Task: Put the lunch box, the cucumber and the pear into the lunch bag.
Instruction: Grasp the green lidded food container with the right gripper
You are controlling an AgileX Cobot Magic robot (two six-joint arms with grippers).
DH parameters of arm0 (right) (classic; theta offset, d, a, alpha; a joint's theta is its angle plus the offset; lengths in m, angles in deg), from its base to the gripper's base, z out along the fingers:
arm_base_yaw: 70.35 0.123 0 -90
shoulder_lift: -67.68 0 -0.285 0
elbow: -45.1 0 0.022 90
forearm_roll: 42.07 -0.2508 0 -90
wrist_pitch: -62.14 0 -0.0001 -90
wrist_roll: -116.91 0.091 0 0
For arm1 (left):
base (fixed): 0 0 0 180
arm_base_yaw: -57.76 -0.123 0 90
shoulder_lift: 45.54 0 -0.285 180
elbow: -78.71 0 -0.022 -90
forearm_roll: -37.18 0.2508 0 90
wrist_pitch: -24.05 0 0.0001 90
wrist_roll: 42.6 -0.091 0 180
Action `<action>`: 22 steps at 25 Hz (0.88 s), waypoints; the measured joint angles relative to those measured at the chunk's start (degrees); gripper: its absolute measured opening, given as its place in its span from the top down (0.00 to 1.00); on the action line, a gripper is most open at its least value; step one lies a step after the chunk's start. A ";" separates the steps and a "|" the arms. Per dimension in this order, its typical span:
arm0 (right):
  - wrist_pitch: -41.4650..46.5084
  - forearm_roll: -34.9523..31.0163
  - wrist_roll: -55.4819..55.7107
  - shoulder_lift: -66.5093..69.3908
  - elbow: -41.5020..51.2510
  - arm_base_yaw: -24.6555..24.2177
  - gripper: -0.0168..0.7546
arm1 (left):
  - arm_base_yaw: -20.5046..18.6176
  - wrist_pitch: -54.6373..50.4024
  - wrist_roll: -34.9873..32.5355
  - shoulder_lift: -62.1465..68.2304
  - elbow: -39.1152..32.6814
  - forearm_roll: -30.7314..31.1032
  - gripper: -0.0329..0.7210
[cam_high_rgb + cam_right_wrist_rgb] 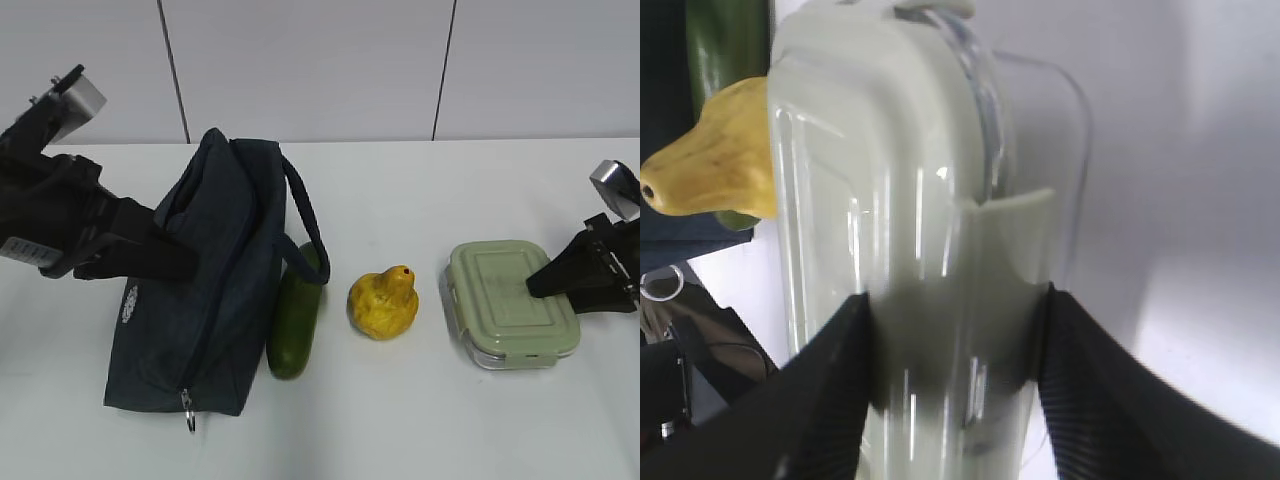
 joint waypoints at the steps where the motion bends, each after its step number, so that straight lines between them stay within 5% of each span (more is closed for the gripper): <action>1: -0.44 0.00 0.00 -0.24 0.00 0.00 0.50 | 0.00 -0.07 0.00 0.04 0.14 -0.16 0.96; 22: -1.24 -0.33 0.10 -0.87 0.00 0.00 0.50 | 0.00 -1.49 -6.94 0.04 0.51 -8.33 0.96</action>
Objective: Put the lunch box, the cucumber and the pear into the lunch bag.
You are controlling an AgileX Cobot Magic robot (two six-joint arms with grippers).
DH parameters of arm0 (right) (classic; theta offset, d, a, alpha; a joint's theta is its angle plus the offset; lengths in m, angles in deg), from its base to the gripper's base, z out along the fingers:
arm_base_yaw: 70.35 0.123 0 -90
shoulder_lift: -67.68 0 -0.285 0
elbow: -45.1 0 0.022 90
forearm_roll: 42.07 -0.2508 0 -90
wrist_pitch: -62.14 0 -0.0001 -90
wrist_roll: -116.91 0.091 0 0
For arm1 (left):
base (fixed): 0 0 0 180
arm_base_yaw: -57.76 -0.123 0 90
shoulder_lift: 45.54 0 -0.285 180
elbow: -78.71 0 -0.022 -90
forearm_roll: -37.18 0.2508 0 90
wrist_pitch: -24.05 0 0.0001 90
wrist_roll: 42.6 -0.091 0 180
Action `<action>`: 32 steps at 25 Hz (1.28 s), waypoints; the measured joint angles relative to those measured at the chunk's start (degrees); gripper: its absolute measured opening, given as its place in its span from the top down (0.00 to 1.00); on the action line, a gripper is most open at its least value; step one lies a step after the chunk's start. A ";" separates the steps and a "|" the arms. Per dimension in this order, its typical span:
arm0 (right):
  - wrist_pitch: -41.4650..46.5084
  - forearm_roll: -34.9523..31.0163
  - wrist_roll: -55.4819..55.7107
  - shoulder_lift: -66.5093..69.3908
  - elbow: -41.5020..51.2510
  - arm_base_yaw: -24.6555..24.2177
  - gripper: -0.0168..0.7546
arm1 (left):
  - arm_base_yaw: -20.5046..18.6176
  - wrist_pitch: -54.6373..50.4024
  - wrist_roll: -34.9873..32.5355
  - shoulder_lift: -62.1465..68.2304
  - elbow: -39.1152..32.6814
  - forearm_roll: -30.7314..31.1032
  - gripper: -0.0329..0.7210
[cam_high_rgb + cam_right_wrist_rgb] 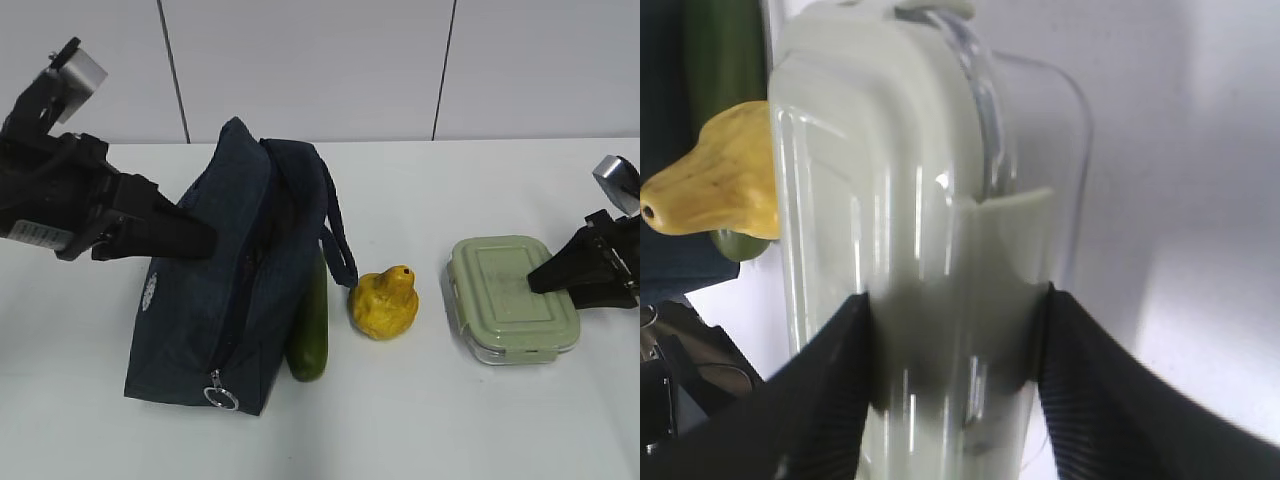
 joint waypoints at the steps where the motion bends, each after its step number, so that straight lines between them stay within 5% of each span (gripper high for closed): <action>1: 0.00 -0.13 0.00 -0.03 0.00 0.00 0.50 | 0.00 0.30 -0.06 0.02 0.00 -0.07 0.96; 32: -1.86 -7.68 1.18 -15.27 0.46 0.00 0.50 | 0.00 3.37 -0.22 0.32 0.00 -0.85 0.96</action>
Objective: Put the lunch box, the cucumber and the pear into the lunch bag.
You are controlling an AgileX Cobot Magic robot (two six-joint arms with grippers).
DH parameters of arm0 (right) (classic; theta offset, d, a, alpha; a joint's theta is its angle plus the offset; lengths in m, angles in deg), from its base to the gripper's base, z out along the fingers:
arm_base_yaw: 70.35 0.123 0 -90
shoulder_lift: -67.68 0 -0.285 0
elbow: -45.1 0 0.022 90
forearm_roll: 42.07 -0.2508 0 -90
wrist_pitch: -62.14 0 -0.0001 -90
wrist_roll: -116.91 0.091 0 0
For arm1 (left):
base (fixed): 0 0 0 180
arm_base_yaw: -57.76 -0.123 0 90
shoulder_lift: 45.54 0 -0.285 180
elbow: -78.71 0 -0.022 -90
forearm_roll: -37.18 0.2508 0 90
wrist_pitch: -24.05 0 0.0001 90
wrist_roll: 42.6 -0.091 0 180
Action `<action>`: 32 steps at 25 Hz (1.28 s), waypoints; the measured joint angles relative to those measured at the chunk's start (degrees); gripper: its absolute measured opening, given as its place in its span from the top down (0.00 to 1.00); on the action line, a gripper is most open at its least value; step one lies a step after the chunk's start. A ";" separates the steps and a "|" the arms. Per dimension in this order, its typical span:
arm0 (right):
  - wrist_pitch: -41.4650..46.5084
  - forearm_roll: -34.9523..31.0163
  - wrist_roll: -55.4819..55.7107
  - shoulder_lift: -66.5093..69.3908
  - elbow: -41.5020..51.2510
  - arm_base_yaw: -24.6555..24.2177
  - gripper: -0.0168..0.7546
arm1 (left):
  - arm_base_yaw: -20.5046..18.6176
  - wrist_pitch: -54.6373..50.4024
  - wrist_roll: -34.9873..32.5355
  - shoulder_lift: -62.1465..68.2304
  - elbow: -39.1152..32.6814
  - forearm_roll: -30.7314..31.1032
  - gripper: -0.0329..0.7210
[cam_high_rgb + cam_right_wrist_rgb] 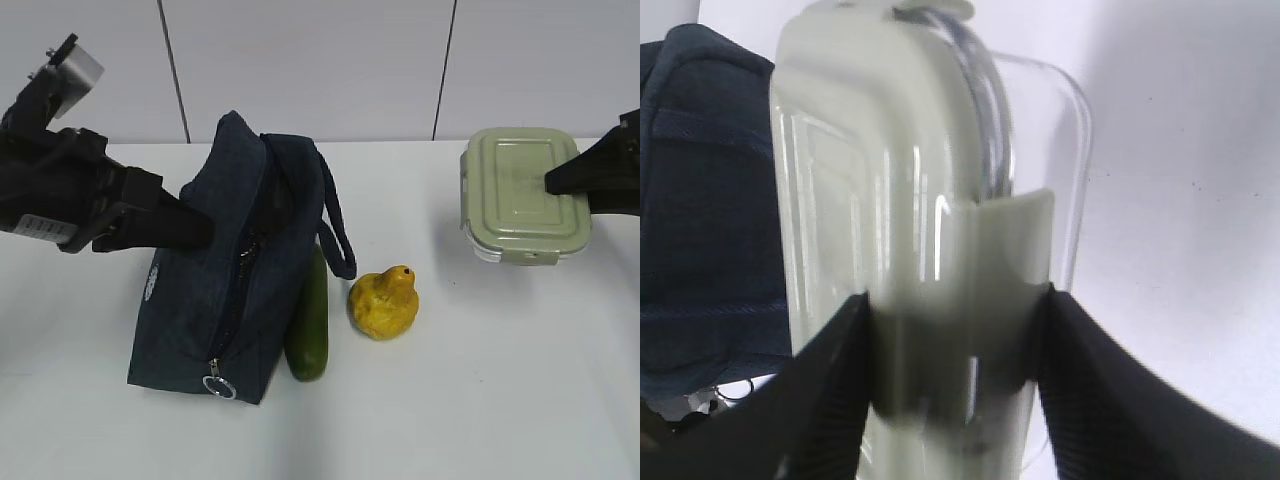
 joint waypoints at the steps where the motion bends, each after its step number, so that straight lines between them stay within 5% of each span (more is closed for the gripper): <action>1: 0.01 -0.27 0.14 -0.68 0.00 0.00 0.50 | 0.00 0.00 0.00 0.00 0.00 -0.06 0.96; 11: 0.35 -2.03 1.38 -5.02 0.00 1.90 0.50 | 0.00 0.19 -0.05 0.00 0.00 -0.55 0.96; 32: 2.31 -3.68 4.79 -6.36 -10.38 21.05 0.50 | 0.00 1.11 -0.23 1.66 0.00 -0.85 0.96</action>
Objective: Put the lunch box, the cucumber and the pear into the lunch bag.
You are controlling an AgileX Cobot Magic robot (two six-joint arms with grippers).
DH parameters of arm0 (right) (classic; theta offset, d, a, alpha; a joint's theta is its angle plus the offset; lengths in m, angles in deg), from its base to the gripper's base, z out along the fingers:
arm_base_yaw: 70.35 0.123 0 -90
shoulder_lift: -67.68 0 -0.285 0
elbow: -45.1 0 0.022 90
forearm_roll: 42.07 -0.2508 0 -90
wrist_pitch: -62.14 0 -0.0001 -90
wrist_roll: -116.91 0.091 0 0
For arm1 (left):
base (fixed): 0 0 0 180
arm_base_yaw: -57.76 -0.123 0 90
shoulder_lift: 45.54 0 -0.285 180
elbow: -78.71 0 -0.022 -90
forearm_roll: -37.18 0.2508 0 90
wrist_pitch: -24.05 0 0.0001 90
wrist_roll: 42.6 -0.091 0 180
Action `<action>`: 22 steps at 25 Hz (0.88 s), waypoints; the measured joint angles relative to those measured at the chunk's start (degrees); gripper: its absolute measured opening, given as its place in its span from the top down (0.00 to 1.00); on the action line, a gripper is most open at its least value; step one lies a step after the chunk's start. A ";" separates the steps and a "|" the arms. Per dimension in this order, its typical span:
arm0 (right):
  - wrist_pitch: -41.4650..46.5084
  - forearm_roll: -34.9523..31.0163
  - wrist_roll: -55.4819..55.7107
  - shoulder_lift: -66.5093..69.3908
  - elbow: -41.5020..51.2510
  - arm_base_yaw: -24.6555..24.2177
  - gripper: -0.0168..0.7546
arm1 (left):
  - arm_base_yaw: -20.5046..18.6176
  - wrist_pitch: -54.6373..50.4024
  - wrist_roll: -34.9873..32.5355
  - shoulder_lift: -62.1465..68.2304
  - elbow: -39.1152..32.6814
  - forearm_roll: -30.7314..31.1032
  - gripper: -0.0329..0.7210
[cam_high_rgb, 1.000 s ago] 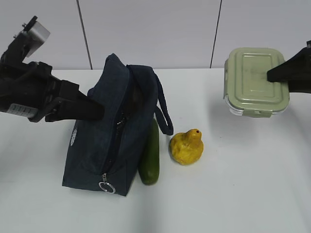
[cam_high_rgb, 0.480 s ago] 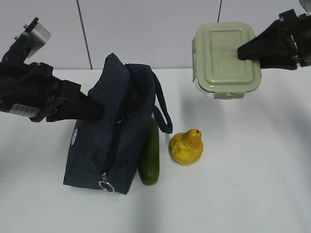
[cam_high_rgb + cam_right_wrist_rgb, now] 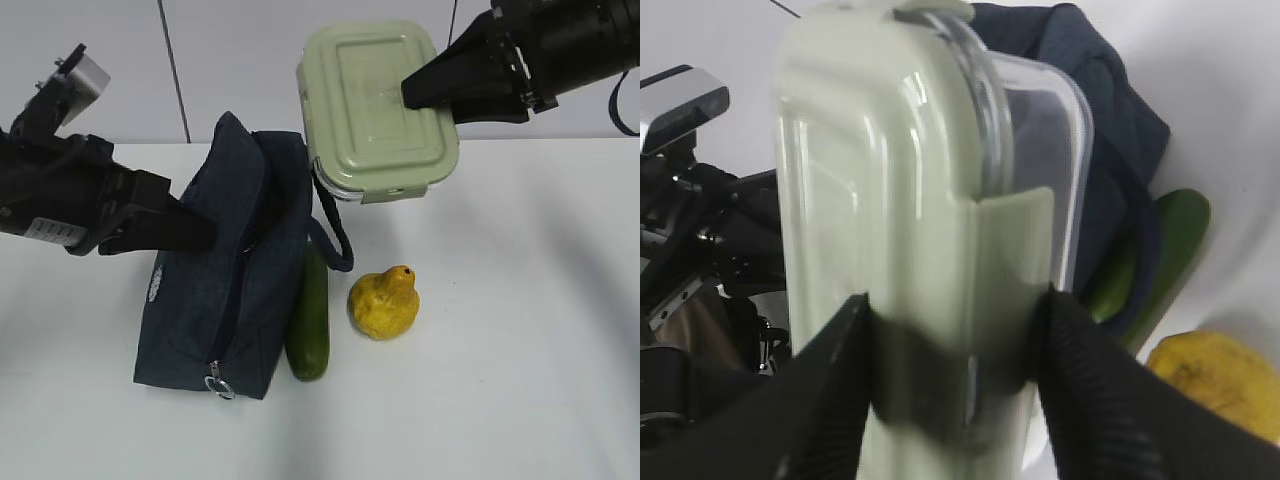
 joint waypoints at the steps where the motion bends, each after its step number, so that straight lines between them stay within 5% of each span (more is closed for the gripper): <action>1: -0.02 -0.58 0.00 0.00 0.00 0.39 0.50 | 0.00 0.00 -0.18 0.00 0.00 -0.31 0.96; 13: -0.13 -4.90 0.10 0.00 0.00 1.27 0.50 | 0.00 -2.08 -4.39 0.00 0.00 -5.13 0.96; 22: -3.06 -5.90 -0.59 3.06 0.00 6.64 0.50 | 0.00 -2.55 -5.26 0.00 0.00 -5.13 0.96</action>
